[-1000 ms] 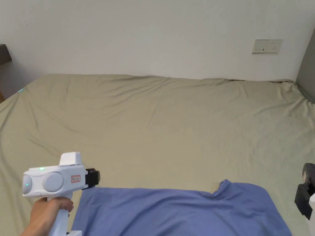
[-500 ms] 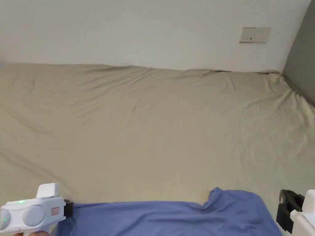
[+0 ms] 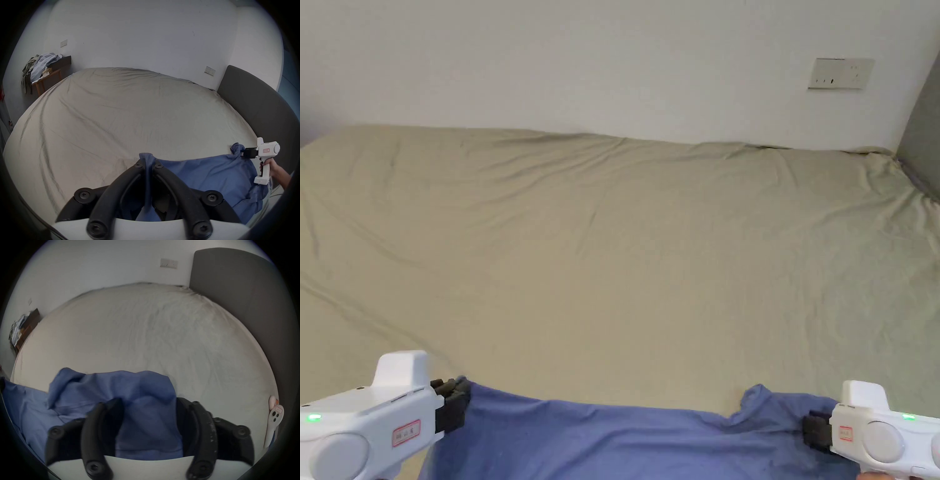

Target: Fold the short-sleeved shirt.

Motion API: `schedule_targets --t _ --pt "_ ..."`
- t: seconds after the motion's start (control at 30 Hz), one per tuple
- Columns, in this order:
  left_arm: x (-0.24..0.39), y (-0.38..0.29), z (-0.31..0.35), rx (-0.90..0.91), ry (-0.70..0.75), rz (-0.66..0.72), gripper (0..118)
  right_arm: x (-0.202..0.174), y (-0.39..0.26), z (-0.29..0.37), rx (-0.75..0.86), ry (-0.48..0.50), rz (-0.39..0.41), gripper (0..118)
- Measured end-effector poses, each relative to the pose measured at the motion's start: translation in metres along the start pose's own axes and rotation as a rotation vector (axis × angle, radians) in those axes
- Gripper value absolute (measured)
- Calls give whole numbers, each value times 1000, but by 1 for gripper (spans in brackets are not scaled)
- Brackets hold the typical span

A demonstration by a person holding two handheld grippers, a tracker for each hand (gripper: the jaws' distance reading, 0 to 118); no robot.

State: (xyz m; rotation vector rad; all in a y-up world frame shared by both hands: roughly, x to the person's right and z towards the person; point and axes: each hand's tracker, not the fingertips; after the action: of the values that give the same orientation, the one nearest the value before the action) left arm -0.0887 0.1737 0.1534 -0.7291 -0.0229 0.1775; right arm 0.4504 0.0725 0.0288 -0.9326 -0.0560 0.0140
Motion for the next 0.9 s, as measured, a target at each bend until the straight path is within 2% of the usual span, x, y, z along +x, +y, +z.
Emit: schedule_targets --t 0.03,0.07,0.1,0.17,0.2,0.3,0.37,0.5,0.73,0.9 --pt "-1 -2 1 -2 0 8 5 -6 6 17 -31 27 -11 56" --pt "-2 -4 3 -1 1 17 5 2 -6 23 -30 86 -14 19" --pt "-3 -6 5 2 8 23 5 3 -10 27 -24 114 4 5" --pt "-8 -9 8 1 19 51 5 0 -14 45 27 39 49 5" --pt "-9 -11 13 8 25 67 5 -10 -18 70 66 44 57 5" --pt "-13 -16 31 26 38 84 5 -10 -27 121 135 103 57 5" --pt "-15 -21 47 38 55 91 5 3 -33 153 186 126 58 5" --pt "-24 -33 82 71 79 121 5 20 -56 219 267 185 16 5" --pt "-34 -81 141 71 97 171 5 39 -128 290 296 269 -24 5" --pt "-27 -133 157 -8 112 140 5 37 -190 295 235 241 -53 5"
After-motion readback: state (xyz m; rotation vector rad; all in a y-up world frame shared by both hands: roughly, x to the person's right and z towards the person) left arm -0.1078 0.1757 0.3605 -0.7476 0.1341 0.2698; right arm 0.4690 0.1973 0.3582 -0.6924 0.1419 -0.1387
